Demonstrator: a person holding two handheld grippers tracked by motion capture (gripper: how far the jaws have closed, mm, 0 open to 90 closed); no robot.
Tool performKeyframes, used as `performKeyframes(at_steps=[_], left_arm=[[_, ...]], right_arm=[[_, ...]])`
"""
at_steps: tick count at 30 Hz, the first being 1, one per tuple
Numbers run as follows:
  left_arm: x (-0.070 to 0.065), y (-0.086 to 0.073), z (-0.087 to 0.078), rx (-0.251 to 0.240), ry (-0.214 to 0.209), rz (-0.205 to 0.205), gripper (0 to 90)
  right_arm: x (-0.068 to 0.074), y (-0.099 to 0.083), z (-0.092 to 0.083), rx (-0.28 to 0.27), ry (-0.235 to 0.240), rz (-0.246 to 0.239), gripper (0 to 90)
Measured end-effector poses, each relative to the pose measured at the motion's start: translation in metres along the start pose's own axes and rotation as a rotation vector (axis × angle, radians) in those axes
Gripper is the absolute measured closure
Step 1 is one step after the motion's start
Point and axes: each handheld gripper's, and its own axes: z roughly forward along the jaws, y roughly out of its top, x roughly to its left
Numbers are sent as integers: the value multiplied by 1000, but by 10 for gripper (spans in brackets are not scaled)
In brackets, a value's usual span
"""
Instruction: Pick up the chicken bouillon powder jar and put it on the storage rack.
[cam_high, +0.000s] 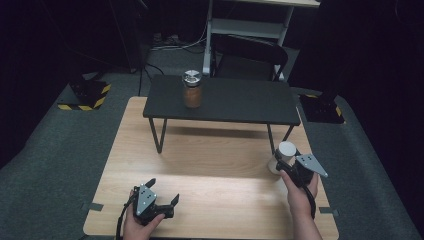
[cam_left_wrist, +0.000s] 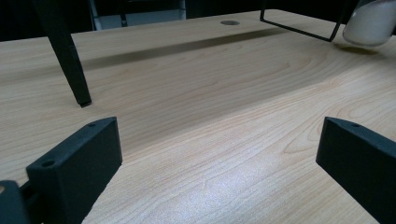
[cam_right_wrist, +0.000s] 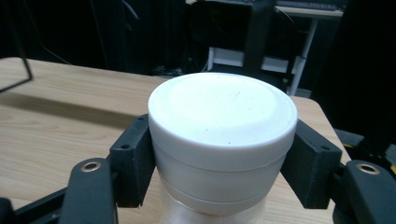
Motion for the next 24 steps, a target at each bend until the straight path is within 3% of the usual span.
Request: performKeyframes(at_steps=[11, 24], left_arm=[[0, 0, 0, 0, -2, 4, 6], [2, 0, 0, -1, -6, -4, 6]], right_arm=[[17, 12, -19, -28, 63, 7, 338], [39, 44, -30, -55, 119, 15, 337]])
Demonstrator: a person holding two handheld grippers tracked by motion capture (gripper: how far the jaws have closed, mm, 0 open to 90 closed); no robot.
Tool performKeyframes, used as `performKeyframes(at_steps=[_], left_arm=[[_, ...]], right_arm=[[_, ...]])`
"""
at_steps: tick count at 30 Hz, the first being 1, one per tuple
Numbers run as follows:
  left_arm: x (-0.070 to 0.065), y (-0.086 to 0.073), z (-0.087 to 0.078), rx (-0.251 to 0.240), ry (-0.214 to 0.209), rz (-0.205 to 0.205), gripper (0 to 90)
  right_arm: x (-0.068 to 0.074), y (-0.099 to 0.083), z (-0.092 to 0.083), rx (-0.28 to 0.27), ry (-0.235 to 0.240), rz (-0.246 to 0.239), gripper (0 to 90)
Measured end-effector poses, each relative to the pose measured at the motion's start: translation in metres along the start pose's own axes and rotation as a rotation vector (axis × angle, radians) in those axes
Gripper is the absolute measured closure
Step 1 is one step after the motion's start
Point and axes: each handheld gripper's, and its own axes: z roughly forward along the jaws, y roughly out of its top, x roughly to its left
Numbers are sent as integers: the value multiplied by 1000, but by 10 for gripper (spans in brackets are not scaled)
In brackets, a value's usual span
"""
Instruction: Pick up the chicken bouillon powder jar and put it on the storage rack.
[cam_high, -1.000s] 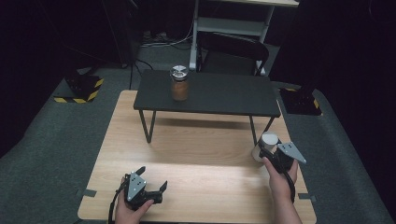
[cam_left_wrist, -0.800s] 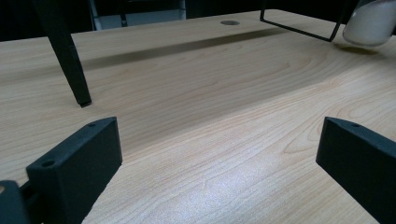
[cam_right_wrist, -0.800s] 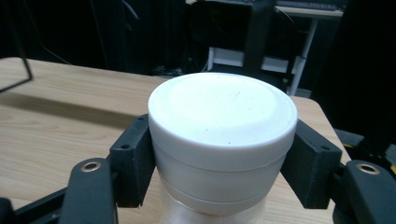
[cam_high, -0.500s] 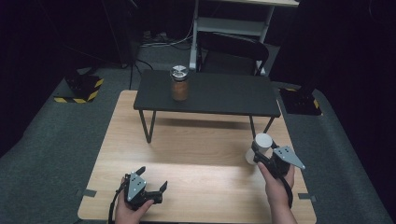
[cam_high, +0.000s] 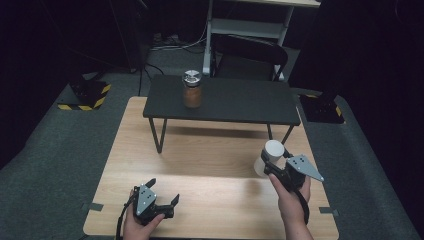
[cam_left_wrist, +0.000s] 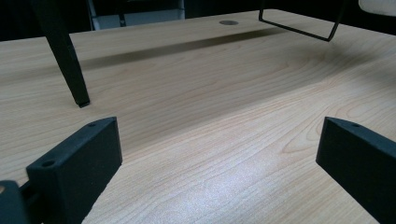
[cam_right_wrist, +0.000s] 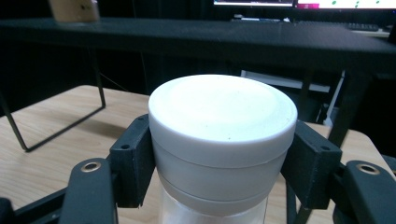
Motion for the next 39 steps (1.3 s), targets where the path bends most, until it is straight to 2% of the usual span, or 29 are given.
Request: performKeyframes(at_steps=[5, 10, 11, 19, 27, 32, 39], left_arm=[[0, 0, 0, -2, -2, 1, 6], [0, -1, 0, -4, -2, 1, 6], [0, -1, 0, -4, -3, 1, 6], [1, -1, -1, -4, -5, -1, 6], [1, -1, -1, -4, -7, -1, 6], [2, -1, -1, -6, -8, -2, 6], [2, -1, -1, -7, -10, -5, 6]], right_arm=[[7, 17, 1, -13, 15, -13, 337], [11, 27, 0, -28, 23, -10, 338], [13, 37, 0, -37, 30, -7, 338], [15, 65, 3, -53, 51, 0, 338], [18, 91, 12, -66, 44, -2, 338], [22, 111, 21, -72, 43, -27, 338], [24, 128, 34, -73, 31, -30, 338]])
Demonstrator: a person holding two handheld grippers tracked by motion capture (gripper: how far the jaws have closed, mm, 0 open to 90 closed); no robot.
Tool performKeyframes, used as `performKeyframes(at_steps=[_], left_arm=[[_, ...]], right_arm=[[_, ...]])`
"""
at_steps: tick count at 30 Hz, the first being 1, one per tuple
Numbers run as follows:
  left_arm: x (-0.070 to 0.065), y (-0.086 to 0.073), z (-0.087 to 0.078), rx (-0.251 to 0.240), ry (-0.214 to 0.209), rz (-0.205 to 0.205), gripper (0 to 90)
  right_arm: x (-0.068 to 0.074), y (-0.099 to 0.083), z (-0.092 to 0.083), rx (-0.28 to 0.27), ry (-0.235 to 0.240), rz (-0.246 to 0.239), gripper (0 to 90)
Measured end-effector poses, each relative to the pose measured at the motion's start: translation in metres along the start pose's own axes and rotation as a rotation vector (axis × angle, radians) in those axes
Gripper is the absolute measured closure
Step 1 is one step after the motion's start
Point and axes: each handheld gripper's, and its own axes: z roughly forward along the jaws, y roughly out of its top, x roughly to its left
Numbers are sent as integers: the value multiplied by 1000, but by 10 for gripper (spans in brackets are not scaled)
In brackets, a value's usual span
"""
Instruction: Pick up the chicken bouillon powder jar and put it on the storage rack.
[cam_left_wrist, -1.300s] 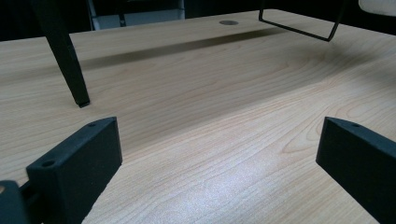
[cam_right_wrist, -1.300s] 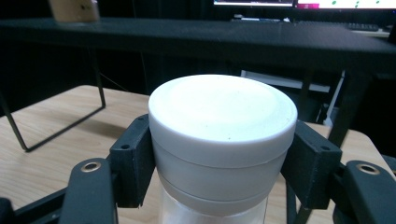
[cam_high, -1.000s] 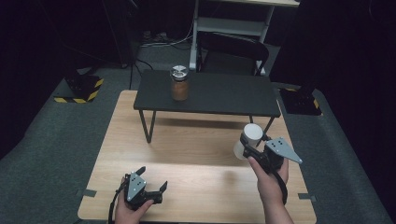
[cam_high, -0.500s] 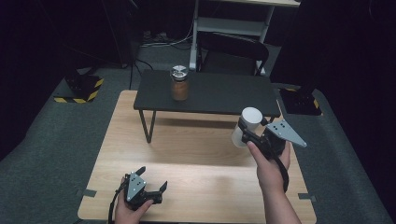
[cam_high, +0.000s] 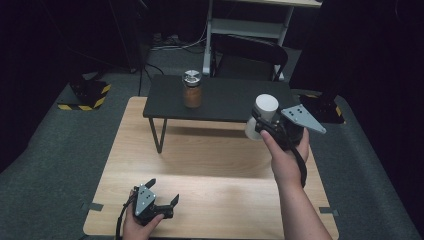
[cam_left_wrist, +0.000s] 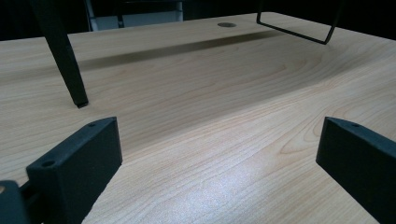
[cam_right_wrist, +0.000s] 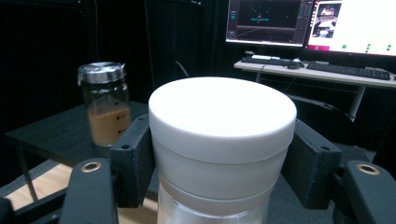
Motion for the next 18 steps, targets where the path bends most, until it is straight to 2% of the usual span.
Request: performKeyframes(at_steps=[9, 18], left_arm=[[1, 0, 0, 1, -3, -5, 6], [2, 0, -1, -1, -6, -10, 6]], right_arm=[[-1, 17, 23, 9, -27, -11, 338], [-3, 27, 56, 39, -52, -24, 338]])
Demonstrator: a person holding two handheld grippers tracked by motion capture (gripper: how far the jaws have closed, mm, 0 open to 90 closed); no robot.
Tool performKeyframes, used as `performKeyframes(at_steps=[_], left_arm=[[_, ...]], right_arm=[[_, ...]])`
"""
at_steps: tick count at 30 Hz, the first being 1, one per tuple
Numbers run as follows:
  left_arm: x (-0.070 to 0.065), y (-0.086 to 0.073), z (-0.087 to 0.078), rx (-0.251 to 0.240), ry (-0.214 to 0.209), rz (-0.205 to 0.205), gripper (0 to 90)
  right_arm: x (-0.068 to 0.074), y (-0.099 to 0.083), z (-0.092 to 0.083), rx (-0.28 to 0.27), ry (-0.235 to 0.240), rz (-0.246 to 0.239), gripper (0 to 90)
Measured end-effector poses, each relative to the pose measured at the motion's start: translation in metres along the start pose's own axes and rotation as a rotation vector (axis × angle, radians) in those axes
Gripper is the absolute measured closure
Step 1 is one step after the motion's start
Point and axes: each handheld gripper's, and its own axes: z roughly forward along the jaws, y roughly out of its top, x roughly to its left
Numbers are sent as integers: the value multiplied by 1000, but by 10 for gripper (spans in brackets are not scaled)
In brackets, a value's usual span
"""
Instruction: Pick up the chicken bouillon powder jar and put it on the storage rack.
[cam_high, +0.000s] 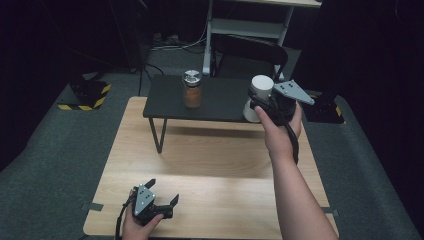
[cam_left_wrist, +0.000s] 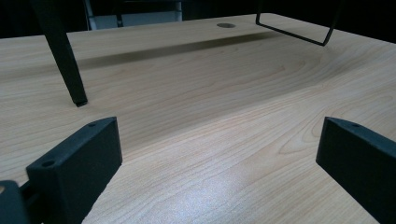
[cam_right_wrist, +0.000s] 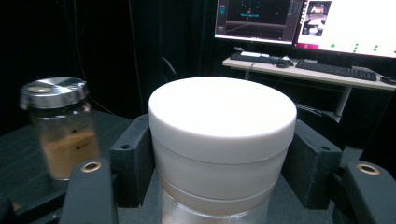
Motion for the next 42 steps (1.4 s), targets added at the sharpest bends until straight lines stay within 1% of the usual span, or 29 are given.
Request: performKeyframes(at_steps=[1, 2, 3, 5, 6, 8, 11, 12, 13, 16, 25, 29, 35, 39, 42], left_arm=[[0, 0, 0, -1, -2, 0, 6], [0, 0, 0, -1, -2, 0, 6], [0, 0, 0, -1, -1, 0, 6], [1, 0, -1, 1, -3, -2, 6], [1, 0, -1, 1, -3, -2, 6], [2, 0, -1, 1, -2, -6, 6], [2, -1, -1, -2, -4, -6, 6], [2, -1, -1, -2, -4, -6, 6], [2, -1, -1, -2, -4, -6, 6], [2, -1, -1, -3, -5, -7, 6], [2, 0, -1, 0, -3, -6, 6], [2, 0, -1, 0, -3, -4, 5], [1, 0, -1, 0, -3, 6, 6], [0, 0, -1, 0, -1, 6, 6], [0, 0, -1, 3, -1, 15, 6]], right_arm=[[-1, 1, 6, 4, -3, 1, 338], [-1, 1, 6, 4, -3, 1, 338], [-2, 3, 13, 9, -6, 6, 338], [-3, 4, 19, 15, -11, 5, 338], [-3, 4, 19, 15, -11, 5, 338], [-4, 5, 29, 23, -14, 1, 338], [-3, 5, 36, 30, -19, -7, 338], [-3, 5, 36, 30, -19, -7, 338], [-5, 3, 42, 30, -16, -1, 338], [-5, 1, 46, 25, -19, 0, 338], [-6, -4, 53, 11, -15, 8, 338], [-9, -7, 53, 2, -14, 29, 337], [-13, -20, 54, -43, -1, 31, 338], [-15, -22, 54, -47, 5, 36, 338], [-15, -22, 54, -46, 5, 35, 337]])
